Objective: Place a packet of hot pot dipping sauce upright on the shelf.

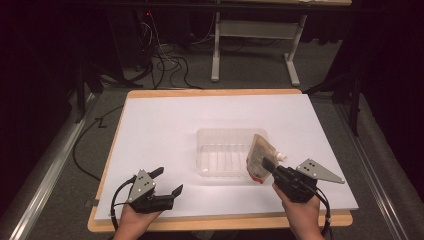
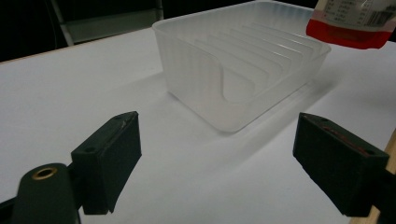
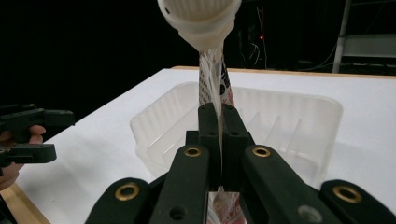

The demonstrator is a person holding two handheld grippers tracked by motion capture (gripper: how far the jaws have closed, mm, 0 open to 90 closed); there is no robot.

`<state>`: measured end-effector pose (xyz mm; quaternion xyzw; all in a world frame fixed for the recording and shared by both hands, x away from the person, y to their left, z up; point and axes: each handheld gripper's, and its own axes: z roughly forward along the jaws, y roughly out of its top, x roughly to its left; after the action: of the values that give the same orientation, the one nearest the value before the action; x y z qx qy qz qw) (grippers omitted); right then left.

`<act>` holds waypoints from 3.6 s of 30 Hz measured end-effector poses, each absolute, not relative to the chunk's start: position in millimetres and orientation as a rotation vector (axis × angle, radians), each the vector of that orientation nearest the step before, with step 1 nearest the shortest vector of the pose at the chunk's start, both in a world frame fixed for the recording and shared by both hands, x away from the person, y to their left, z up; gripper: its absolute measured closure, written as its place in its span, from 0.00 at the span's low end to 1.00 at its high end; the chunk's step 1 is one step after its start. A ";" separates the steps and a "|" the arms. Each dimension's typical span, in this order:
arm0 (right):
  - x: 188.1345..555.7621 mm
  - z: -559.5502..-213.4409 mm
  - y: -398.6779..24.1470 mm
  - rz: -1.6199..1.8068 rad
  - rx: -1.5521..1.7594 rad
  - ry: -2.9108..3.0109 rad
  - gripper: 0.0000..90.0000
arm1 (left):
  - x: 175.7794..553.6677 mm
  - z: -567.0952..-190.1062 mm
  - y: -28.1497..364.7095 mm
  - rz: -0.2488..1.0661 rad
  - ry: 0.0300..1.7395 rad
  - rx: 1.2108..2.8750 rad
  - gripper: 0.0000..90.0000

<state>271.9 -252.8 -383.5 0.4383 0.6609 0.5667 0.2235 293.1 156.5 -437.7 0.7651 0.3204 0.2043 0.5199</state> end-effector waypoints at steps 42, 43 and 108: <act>351.4 -400.9 -215.8 1.348 1.304 1.808 1.00 | 293.2 -437.6 159.7 0.487 0.765 1.827 0.17; 352.2 -401.3 -215.7 1.346 1.303 1.807 1.00 | 293.3 -437.6 160.0 0.486 0.766 1.827 0.17; 345.1 -424.2 -205.4 1.348 1.210 1.891 0.47 | 294.4 -438.9 160.4 0.483 0.765 1.835 0.17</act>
<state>345.1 -205.4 -424.2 0.4462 0.6976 0.4973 0.2585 294.4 160.4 -438.9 0.7657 0.3193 0.2016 0.5207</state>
